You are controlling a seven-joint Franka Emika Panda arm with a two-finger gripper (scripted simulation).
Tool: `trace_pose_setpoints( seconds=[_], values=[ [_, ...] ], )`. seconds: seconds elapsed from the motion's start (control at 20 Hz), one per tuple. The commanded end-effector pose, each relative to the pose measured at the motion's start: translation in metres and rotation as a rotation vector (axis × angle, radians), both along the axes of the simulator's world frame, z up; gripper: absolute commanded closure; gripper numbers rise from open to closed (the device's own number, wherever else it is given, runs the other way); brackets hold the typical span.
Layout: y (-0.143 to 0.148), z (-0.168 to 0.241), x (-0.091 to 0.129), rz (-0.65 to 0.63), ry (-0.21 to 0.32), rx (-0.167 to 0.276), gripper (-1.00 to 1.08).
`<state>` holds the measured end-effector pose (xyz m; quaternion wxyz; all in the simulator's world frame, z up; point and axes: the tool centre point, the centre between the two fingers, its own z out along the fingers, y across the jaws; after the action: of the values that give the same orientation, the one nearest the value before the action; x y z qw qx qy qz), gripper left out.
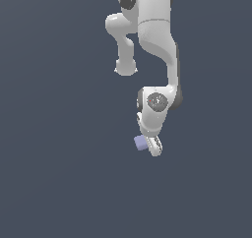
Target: Pick up the object and move it to a goal position.
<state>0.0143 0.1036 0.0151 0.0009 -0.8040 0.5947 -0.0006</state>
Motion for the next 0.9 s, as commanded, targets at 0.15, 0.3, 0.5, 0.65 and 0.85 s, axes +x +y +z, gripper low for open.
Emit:
trace_pose_setpoints(
  seconds=[0.15,0.3,0.5,0.65,0.85],
  values=[
    [-0.001,0.002,-0.001,0.0,0.0,0.0,1.08],
    [-0.002,0.007,-0.004,0.0,0.0,0.0,1.08],
    [-0.005,0.019,-0.01,0.0,0.0,0.0,1.08],
    [-0.009,0.032,-0.017,0.0,0.0,0.0,1.08],
    [-0.015,0.056,-0.029,-0.001,0.001,0.002,1.08]
  ],
)
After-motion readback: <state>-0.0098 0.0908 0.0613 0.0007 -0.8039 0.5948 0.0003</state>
